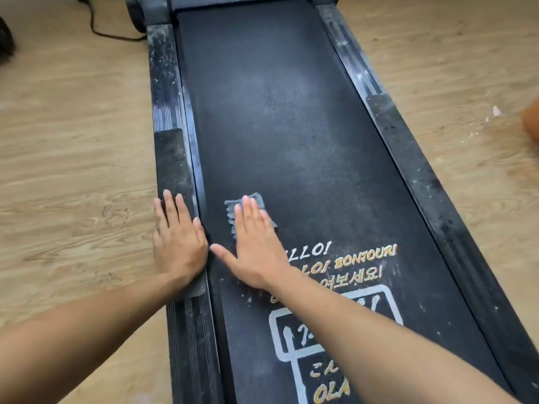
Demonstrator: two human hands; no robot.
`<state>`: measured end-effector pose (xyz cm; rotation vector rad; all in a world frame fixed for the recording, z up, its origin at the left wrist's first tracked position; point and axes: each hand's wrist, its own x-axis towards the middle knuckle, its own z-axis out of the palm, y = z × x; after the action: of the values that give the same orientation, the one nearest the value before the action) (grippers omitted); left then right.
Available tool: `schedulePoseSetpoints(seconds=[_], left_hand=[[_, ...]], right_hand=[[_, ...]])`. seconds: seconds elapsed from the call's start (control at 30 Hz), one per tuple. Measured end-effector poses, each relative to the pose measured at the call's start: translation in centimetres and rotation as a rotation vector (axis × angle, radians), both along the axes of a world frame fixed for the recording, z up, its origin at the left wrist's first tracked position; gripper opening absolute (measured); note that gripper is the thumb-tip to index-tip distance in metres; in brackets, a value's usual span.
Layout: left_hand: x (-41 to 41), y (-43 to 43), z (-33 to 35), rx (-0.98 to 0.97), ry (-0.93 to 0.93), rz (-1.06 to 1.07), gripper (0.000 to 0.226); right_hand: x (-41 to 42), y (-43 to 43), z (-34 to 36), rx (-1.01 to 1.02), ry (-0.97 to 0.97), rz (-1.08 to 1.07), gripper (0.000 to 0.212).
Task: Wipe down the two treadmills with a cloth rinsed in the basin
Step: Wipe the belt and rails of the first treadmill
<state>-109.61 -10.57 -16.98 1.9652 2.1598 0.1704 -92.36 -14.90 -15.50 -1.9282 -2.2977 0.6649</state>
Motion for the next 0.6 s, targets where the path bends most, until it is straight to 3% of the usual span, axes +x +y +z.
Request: schedulePoseSetpoints(seconds=[0.1,0.17,0.23,0.33,0.4,0.5,0.6], left_hand=[[-0.2,-0.1,0.2,-0.009,-0.008,-0.010,0.066],[-0.3,-0.1,0.2,-0.010,-0.032,-0.010,0.066],[-0.3,-0.1,0.2,-0.010,-0.043,-0.008,0.066],[-0.1,-0.2,0.2,-0.006,-0.058,-0.006,0.066],[0.1,-0.2,0.4,-0.010,-0.066,-0.012,0.067],[0.0,-0.3,0.5,-0.002,-0.095,-0.005,0.067],[-0.1,-0.1,0.5,0.008,-0.110,-0.002,0.066]], right_hand=[[1.6,-2.4,0.3,-0.002,-0.038,0.312,0.088],[6.9,-2.6,0.6,0.017,-0.110,0.356,0.087],[13.8,-2.0,1.0,0.000,-0.208,0.178,0.095],[24.1,-1.7,2.3,-0.132,-0.285,-0.269,0.115],[26.8,-2.0,2.7,-0.185,-0.291,-0.445,0.131],[21.8,-1.1,2.2,-0.175,-0.153,-0.563,0.139],[11.1,-1.4,0.9,-0.087,-0.088,-0.319,0.114]])
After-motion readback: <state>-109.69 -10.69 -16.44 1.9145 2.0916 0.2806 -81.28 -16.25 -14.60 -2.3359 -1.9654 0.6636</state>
